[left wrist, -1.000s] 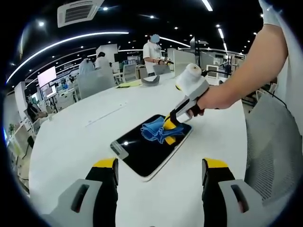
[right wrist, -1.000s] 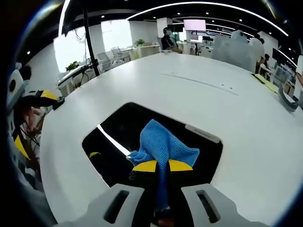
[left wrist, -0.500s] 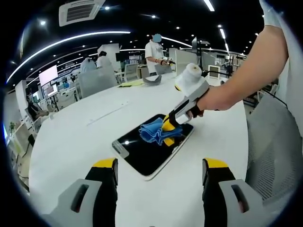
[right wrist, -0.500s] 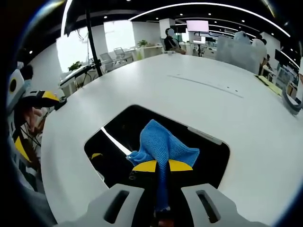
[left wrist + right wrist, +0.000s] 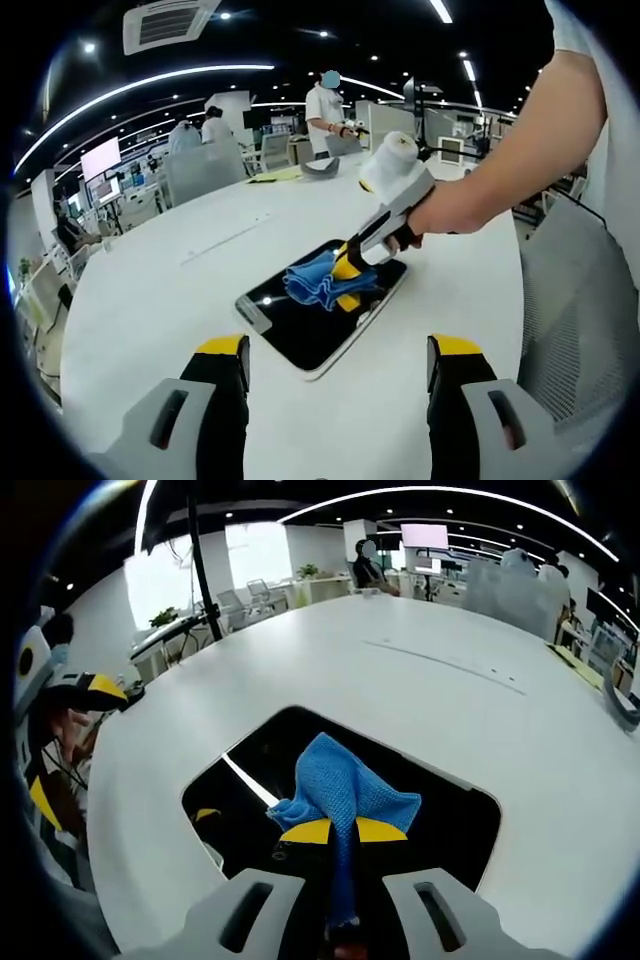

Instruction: Wipe the mirror surface with the cleaning cloth until all visible marks leave the cleaned area.

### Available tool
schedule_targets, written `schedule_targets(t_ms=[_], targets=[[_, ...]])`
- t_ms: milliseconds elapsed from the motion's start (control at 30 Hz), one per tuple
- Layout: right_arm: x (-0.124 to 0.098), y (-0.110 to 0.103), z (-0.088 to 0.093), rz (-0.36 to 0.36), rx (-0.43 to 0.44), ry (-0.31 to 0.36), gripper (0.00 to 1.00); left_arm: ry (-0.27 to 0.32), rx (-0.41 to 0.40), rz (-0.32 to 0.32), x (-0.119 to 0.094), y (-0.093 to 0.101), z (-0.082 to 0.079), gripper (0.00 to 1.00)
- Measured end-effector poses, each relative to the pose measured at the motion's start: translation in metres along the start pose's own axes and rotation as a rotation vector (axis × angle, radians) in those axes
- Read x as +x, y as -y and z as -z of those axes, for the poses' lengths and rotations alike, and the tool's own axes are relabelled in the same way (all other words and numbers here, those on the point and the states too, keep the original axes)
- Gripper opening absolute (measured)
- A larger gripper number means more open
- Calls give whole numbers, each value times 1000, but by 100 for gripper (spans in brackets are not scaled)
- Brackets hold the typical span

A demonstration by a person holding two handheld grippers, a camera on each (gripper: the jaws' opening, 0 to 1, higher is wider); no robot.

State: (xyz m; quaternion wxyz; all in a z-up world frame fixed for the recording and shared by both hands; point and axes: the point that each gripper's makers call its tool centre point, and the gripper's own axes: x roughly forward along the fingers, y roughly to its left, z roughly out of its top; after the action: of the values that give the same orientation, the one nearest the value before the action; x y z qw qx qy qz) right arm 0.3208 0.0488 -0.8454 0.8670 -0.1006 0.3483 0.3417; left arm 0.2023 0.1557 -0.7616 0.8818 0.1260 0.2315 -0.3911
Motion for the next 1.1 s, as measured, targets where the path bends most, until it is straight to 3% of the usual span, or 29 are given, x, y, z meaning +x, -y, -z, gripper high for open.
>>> schedule_targets(t_ms=[633,1100], targets=[[11,-11,-9,-55,-59,-11,2,-5,-14,-3,1,1,3,72],[22,-23,-18,-89,-162,-44,2,-11,-13,-10,-1,-2,7,71]])
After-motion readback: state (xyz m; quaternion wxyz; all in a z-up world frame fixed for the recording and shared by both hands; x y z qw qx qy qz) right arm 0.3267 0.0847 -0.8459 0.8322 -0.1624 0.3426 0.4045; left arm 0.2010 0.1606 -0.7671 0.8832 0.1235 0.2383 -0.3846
